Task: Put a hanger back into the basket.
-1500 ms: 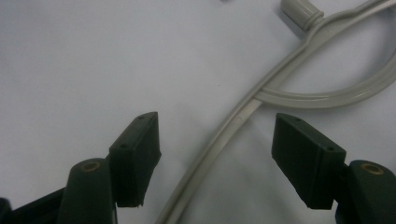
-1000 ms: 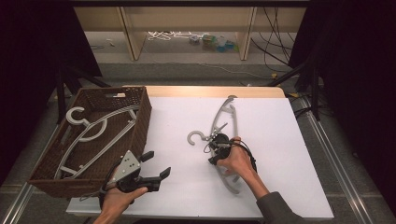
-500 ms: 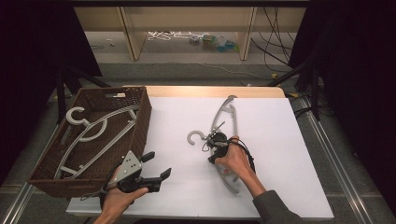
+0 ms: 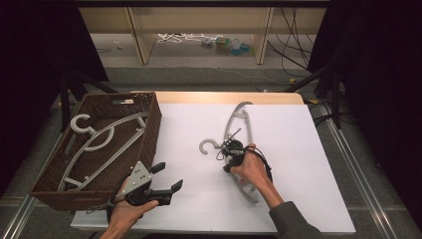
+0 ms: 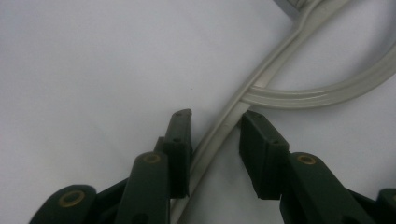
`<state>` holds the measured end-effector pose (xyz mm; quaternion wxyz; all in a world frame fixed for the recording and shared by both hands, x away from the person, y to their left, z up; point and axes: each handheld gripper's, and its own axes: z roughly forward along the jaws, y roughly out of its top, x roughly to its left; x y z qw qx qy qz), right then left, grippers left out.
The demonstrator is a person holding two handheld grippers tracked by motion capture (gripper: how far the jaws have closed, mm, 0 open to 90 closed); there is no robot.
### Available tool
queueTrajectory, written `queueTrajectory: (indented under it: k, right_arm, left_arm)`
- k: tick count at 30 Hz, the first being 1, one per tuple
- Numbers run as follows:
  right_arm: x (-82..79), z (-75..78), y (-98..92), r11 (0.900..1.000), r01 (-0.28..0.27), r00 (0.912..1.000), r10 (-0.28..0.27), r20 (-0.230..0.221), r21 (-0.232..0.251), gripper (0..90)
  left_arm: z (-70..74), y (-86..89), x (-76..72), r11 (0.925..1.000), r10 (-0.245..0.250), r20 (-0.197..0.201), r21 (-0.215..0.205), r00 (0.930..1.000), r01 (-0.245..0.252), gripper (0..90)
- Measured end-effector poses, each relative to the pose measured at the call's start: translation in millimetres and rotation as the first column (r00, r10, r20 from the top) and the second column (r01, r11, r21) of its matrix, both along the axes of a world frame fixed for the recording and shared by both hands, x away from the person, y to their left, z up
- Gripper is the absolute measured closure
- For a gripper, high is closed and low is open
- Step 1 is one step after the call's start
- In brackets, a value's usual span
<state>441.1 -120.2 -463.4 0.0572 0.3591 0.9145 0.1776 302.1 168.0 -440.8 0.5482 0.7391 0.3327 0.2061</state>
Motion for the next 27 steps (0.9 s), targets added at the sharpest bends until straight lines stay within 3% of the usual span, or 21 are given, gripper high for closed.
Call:
queueTrajectory:
  k: [19, 23, 27]
  right_arm:
    - [6.8, 1.5, -2.5, 0.999, -0.035, 0.9993, 0.035, -0.016, -0.019, 77.1]
    - [7.3, 2.3, -3.0, 0.998, -0.052, 0.9985, 0.052, -0.019, -0.029, 80.6]
    - [5.7, 2.9, -1.7, 0.993, -0.103, 0.9946, 0.103, 0.005, -0.055, 82.5]
  left_arm:
    - [0.1, 1.4, -0.2, 1.0000, 0.004, -0.009, -0.004, 1.0000, -0.004, 19.3]
    - [0.8, 2.1, 0.9, 1.0000, -0.002, 0.004, 0.001, 1.0000, 0.002, 19.4]
    - [1.0, 1.4, 0.6, 1.0000, -0.006, 0.004, 0.004, 1.0000, 0.006, 19.5]
